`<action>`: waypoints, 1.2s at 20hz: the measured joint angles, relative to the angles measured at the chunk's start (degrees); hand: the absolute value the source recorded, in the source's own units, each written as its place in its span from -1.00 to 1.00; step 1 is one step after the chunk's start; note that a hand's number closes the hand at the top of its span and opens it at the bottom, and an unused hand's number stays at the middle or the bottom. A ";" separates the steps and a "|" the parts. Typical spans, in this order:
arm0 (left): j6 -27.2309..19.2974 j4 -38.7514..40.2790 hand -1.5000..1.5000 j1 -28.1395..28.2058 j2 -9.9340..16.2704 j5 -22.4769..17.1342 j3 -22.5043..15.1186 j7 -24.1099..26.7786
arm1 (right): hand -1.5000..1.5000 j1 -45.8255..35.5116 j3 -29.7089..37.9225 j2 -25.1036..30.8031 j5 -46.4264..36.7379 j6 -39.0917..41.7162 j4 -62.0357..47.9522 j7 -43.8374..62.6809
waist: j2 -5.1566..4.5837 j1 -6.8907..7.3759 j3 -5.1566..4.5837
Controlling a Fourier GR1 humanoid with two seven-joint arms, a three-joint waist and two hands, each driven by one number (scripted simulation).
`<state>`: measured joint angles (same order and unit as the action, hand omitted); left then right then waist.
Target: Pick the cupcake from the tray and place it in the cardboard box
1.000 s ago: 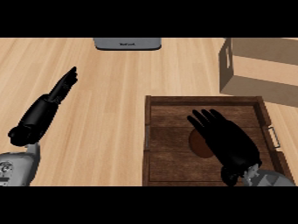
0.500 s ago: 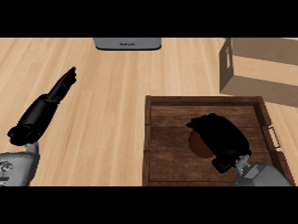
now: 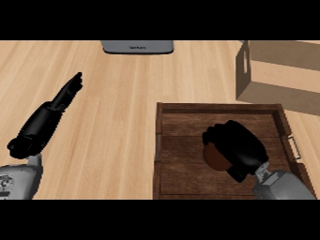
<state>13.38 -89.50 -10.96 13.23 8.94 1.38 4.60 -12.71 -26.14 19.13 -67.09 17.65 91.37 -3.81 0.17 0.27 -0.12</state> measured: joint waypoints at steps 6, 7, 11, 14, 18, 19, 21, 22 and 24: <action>0.57 0.72 0.00 -1.34 0.18 -0.53 0.57 -0.30 | 1.00 0.94 -1.09 5.60 6.44 -3.14 -1.57 -19.08 | -0.02 0.12 -0.01; 1.07 1.28 0.00 -1.64 0.77 -1.04 1.35 0.05 | 1.00 0.89 -1.12 6.06 7.24 -3.18 -1.29 -21.32 | -0.04 0.05 0.01; 0.80 1.29 0.00 -1.73 0.58 -0.46 1.33 -0.21 | 1.00 2.76 1.46 8.50 10.99 -7.04 -0.74 -30.91 | -0.11 -0.25 0.09; 0.95 0.99 0.00 -0.97 0.51 -0.44 1.44 -0.03 | 1.00 3.32 4.84 10.52 13.80 -8.62 1.97 -35.85 | -0.10 -0.41 0.12; 1.52 0.99 0.00 -0.80 0.85 -0.83 2.09 -0.01 | 1.00 5.27 10.16 12.96 17.92 -9.06 8.43 -39.15 | -0.03 -0.71 0.11; 1.50 0.41 0.00 -0.76 0.71 -0.83 2.02 -0.55 | 1.00 5.07 11.70 13.13 19.58 -7.74 9.92 -38.82 | -0.03 -0.68 0.12; 1.22 0.35 0.00 -0.73 0.35 -0.62 1.88 -0.59 | 1.00 4.93 16.02 13.70 23.68 -5.73 11.97 -38.05 | -0.01 -0.81 0.10; 1.06 0.18 0.00 -0.78 0.01 -0.47 1.60 -0.93 | 1.00 4.29 18.13 13.46 25.58 -4.68 12.42 -36.58 | 0.00 -0.83 0.10; 1.05 0.23 0.00 -0.96 0.14 -0.50 1.86 -0.78 | 1.00 4.07 22.50 12.85 29.75 -2.92 12.84 -33.64 | 0.01 -1.00 0.09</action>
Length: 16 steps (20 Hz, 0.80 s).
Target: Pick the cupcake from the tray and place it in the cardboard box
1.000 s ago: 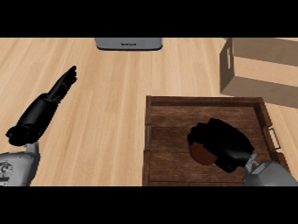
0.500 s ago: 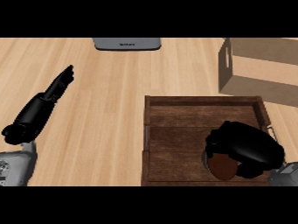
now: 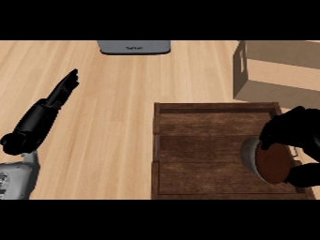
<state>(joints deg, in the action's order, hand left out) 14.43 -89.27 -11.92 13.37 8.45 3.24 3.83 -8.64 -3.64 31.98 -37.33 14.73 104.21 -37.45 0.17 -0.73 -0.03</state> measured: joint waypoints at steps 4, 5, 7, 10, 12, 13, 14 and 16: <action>0.17 -0.26 0.00 -0.30 -0.28 -0.08 -0.23 -0.48 | 1.00 -4.39 6.99 -2.26 6.53 3.32 -1.96 9.51 | -0.07 0.44 -0.01; 0.18 -0.01 0.00 -0.54 -0.18 0.00 -0.14 -0.34 | 1.00 -6.07 8.51 -2.49 7.68 4.00 -2.89 11.89 | -0.11 0.56 -0.02; -0.19 0.31 0.00 -0.29 -0.63 0.59 -0.58 0.29 | 1.00 -9.79 11.74 -2.07 9.70 5.12 -6.34 15.00 | -0.19 0.87 -0.01; -0.27 0.42 0.00 -0.51 -0.91 1.06 -0.95 0.78 | 1.00 -15.59 14.51 -1.57 10.37 5.14 -13.75 17.60 | -0.31 1.32 0.00; 0.12 0.87 0.00 -1.52 -0.77 0.84 -0.76 0.19 | 1.00 -20.09 15.62 -0.69 9.93 4.93 -19.71 18.38 | -0.40 1.57 0.01; 0.24 0.40 0.00 -1.41 -0.86 0.76 -0.83 -0.32 | 1.00 -22.15 16.21 -0.10 9.98 5.18 -22.28 18.61 | -0.40 1.61 0.02; 0.54 0.09 0.00 -1.65 -0.78 0.58 -0.80 -0.90 | 1.00 -24.10 16.34 0.40 9.09 4.46 -25.48 18.10 | -0.41 1.74 0.02; 0.29 0.66 0.00 -1.46 -1.23 1.21 -1.35 0.10 | 1.00 -27.64 15.99 1.99 6.32 2.73 -31.15 16.71 | -0.56 2.04 0.03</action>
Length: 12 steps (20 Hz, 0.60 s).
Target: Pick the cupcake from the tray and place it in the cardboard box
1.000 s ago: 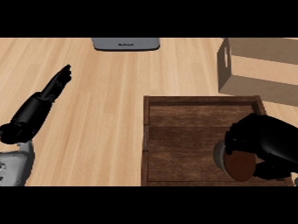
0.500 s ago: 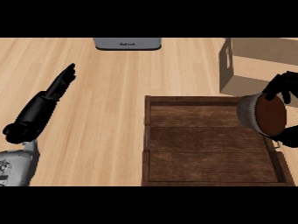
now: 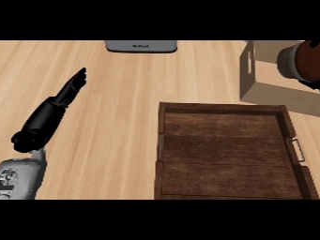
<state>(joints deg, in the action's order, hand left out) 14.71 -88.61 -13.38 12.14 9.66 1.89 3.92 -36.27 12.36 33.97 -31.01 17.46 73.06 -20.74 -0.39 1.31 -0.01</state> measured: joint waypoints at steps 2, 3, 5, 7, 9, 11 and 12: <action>-0.08 -0.25 0.00 0.19 -0.19 0.18 -0.17 0.10 | 1.00 -1.82 -0.57 2.33 -2.30 -0.42 -5.68 -3.15 | -0.07 0.17 0.01; -0.02 -0.11 0.00 -0.11 -0.23 0.11 -0.13 0.05 | 1.00 -2.38 -1.19 3.32 -3.72 -0.78 -8.55 -4.66 | -0.16 0.35 0.01; 0.77 -0.40 0.00 -0.67 0.31 -0.55 0.29 -0.28 | 1.00 -4.20 -2.71 5.45 -6.31 0.04 -14.05 -6.16 | -0.38 0.96 0.03; 0.70 -0.55 0.00 -0.57 -0.17 -0.25 -0.35 -0.10 | 1.00 -6.21 -4.33 7.31 -8.66 1.45 -19.43 -7.36 | -0.57 1.52 0.05; 0.63 -0.93 0.00 -0.41 -0.52 -0.04 -0.79 -0.04 | 1.00 -8.05 -5.94 8.64 -10.91 2.16 -24.70 -9.46 | -0.66 1.84 0.07; 0.27 -1.14 0.00 -0.62 -1.04 0.44 -1.34 -0.26 | 1.00 -10.00 -7.30 9.68 -12.93 2.56 -29.95 -12.06 | -0.75 2.01 0.10; 0.19 -1.04 0.00 -0.75 -1.14 0.65 -1.52 -0.26 | 1.00 -10.94 -8.21 10.27 -14.13 2.78 -32.18 -13.30 | -0.83 2.16 0.11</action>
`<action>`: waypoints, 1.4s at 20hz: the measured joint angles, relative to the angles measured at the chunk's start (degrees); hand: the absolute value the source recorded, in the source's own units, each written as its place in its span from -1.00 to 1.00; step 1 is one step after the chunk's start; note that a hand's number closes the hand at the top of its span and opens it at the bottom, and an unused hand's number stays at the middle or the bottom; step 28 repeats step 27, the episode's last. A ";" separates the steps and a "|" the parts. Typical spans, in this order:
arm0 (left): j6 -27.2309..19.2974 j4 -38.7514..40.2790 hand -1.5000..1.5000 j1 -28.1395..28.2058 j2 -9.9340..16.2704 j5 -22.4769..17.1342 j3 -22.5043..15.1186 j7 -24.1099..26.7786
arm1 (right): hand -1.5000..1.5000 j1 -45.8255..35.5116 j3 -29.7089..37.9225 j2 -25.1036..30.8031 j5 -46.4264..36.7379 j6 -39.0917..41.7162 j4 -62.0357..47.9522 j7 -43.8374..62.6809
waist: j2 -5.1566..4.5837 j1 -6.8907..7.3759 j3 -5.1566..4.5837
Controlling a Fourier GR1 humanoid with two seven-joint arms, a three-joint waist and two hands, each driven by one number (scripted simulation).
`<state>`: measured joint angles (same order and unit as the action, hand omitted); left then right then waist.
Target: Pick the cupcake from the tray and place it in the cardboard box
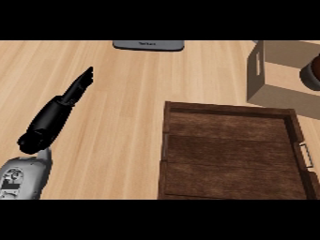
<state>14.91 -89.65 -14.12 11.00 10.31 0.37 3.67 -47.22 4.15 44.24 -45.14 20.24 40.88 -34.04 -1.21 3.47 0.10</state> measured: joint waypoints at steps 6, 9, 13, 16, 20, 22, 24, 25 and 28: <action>0.39 1.54 0.00 -0.95 0.22 0.00 0.31 0.73 | -1.00 -4.33 -4.94 1.80 -6.87 0.47 -11.58 -5.51 | -0.32 0.55 0.04; 0.67 1.91 0.00 -1.98 0.43 -0.32 0.73 0.37 | -1.00 -6.30 -6.69 2.30 -8.47 0.99 -15.56 -9.85 | -0.34 0.52 0.07; 0.45 1.60 0.00 -1.52 0.22 -0.23 0.72 0.26 | -1.00 -7.33 -5.17 1.18 -6.13 -0.97 -19.33 -14.49 | -0.33 0.47 0.15; 0.50 1.65 0.00 -1.97 0.31 -0.41 0.98 -0.17 | -1.00 -9.30 -0.14 -0.43 0.17 0.59 -21.90 -15.30 | -0.21 0.25 0.22; 0.35 1.58 0.00 -1.35 -0.01 -0.38 0.85 -0.19 | -1.00 -11.62 8.52 -2.21 10.24 5.11 -27.35 -11.90 | -0.10 0.05 0.26; 0.25 1.57 0.00 -1.36 -0.04 -0.22 0.77 -0.13 | -1.00 -12.95 12.33 -1.87 14.40 7.84 -30.27 -8.86 | -0.21 0.04 0.27; 0.38 1.41 0.00 -1.53 0.07 -0.32 0.84 -0.15 | -1.00 -14.42 15.65 -0.99 17.90 10.28 -32.93 -5.18 | -0.29 0.16 0.24; 0.29 1.27 0.00 -1.53 0.04 -0.26 0.84 -0.02 | -1.00 -14.69 17.06 -0.16 19.36 11.32 -33.96 -3.85 | -0.42 0.24 0.26; 0.56 0.97 0.00 -2.04 0.25 -0.57 1.05 -0.34 | -1.00 -14.94 19.61 1.23 21.97 12.73 -35.65 -1.35 | -0.63 0.41 0.30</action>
